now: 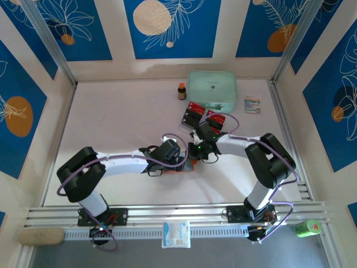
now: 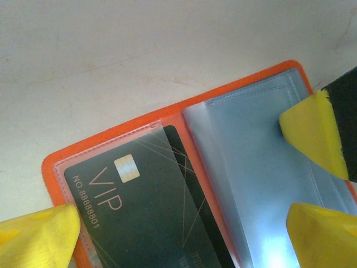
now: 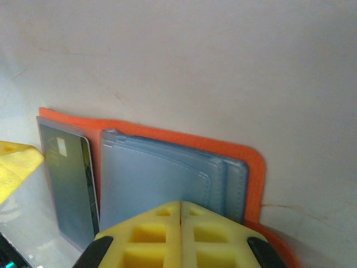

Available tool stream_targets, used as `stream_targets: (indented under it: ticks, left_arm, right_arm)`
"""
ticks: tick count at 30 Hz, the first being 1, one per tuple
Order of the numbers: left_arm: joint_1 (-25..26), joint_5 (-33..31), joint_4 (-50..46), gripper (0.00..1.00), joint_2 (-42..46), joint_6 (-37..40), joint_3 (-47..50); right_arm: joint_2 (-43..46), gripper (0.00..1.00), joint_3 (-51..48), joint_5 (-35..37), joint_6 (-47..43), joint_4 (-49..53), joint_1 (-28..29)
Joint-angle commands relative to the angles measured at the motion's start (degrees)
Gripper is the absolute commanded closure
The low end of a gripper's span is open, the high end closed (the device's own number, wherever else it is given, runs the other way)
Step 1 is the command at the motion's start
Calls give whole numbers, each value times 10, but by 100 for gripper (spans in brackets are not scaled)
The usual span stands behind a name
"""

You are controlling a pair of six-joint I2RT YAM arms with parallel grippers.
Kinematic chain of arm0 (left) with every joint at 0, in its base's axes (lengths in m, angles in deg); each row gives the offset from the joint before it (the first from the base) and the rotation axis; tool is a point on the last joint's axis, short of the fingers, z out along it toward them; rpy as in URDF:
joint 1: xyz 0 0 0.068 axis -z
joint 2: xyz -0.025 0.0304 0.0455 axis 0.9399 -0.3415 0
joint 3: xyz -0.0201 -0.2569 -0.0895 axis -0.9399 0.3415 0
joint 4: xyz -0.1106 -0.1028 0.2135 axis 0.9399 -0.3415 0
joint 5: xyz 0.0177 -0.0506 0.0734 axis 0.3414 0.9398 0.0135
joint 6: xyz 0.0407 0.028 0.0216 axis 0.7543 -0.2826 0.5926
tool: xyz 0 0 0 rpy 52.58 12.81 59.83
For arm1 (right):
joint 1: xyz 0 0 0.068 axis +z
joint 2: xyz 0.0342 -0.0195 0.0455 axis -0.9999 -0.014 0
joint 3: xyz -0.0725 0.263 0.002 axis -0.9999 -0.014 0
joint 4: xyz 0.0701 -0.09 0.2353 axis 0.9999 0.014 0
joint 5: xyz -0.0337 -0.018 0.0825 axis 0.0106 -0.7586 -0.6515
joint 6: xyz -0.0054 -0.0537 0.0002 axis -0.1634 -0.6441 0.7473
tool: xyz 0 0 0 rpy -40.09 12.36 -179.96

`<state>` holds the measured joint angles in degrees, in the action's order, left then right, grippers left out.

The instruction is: Put the credit cards into the card holder

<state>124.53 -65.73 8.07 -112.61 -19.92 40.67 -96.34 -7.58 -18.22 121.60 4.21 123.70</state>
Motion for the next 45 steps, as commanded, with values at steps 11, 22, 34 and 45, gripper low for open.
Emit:
stream_targets:
  ticks: [11, 22, 34, 45]
  left_arm:
    - [-3, -26, -35, 10, -12, 29, -4]
    - [-4, -25, -31, 22, -11, 31, 4]
    - [-4, -25, -21, 28, -6, 28, 11]
    - [-4, -27, -12, 33, 0, 24, 19]
  right_arm:
    - [-17, 100, 1, -21, 31, -5, 15]
    - [61, 89, -12, -24, 47, -6, -7]
    - [50, 70, -39, -59, 80, -56, -14]
    - [11, 70, -46, -68, 93, -80, -12]
